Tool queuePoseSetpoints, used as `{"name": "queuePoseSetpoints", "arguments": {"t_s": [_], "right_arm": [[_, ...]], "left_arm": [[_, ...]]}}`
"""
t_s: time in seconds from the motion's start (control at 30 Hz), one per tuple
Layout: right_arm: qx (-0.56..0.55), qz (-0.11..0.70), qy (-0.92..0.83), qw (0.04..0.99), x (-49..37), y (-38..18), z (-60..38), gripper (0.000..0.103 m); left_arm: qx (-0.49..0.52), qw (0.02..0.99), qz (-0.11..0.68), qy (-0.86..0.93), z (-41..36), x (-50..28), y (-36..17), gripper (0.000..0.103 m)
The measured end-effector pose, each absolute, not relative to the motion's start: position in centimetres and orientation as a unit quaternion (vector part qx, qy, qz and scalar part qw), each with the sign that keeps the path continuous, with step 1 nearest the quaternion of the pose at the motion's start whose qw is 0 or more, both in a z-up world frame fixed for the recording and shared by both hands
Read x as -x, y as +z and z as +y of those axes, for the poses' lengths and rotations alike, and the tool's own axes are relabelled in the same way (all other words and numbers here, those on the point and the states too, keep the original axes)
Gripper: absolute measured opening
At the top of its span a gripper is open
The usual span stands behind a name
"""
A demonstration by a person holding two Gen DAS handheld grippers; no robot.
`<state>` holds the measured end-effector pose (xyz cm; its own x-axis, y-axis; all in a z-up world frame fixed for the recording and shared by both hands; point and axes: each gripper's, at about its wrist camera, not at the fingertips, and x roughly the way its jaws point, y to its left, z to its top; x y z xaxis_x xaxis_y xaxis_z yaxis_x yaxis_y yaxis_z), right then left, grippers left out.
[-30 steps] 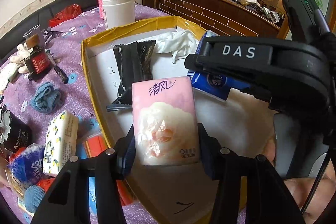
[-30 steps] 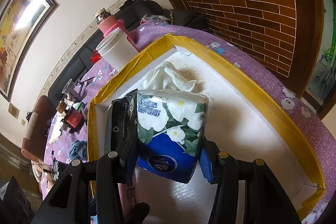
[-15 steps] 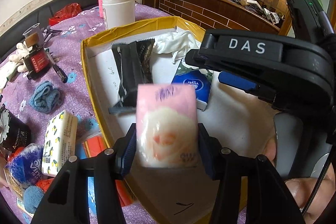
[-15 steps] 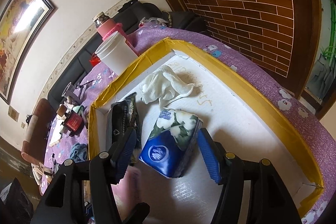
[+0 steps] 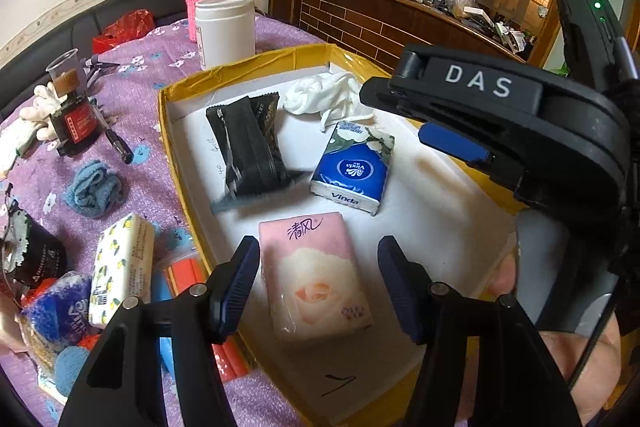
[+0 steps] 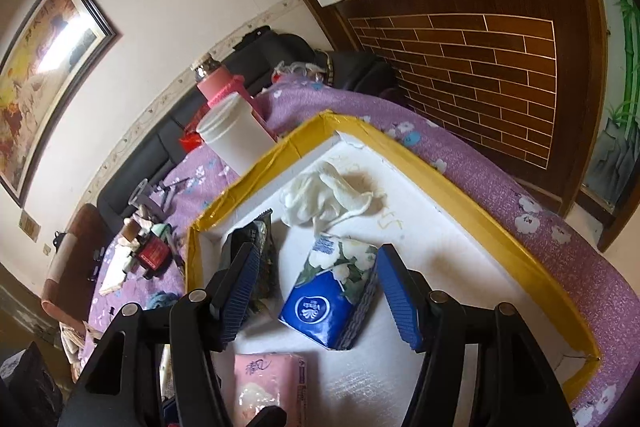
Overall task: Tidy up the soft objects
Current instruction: 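Lower and release the pink pack with the left tool while the right tool releases the Vinda pack, then grasp the white crumpled tissue with the left tool while the right tool grasps the blue cloth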
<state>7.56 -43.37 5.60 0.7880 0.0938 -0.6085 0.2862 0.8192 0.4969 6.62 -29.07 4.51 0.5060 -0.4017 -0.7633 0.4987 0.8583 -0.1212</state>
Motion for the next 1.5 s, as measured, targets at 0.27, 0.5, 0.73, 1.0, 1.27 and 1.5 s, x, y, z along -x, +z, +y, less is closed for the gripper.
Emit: {"name": "queuePoseSetpoints", "arguments": {"t_s": [0.27,0.5,0.73,1.0,1.27,1.5], "right_arm": [[-0.292,0.297,-0.038,0.909,-7.2,6.2,-42.8,0.068],[-0.249,0.29,-0.003,0.924,-7.4,6.6,-40.2,0.068],[-0.197,0.279,0.043,0.939,-7.2,7.0,-36.7,0.068],[-0.173,0.278,0.079,0.942,-7.3,7.0,-34.9,0.068],[-0.147,0.276,0.104,0.944,-6.9,7.2,-33.1,0.07],[-0.149,0.272,0.116,0.944,-6.6,7.4,-32.7,0.072]], "left_arm": [[-0.059,0.87,0.418,-0.254,-27.5,-5.0,6.2,0.06],[-0.041,0.882,0.402,-0.244,-23.0,-3.0,8.3,0.062],[-0.01,0.891,0.395,-0.225,-16.8,-0.7,8.9,0.064],[0.035,0.901,0.402,-0.162,-8.1,0.7,8.3,0.064],[0.092,0.903,0.416,-0.058,1.3,-2.5,7.9,0.064],[0.125,0.88,0.459,-0.023,5.2,-7.9,5.2,0.061]]}}
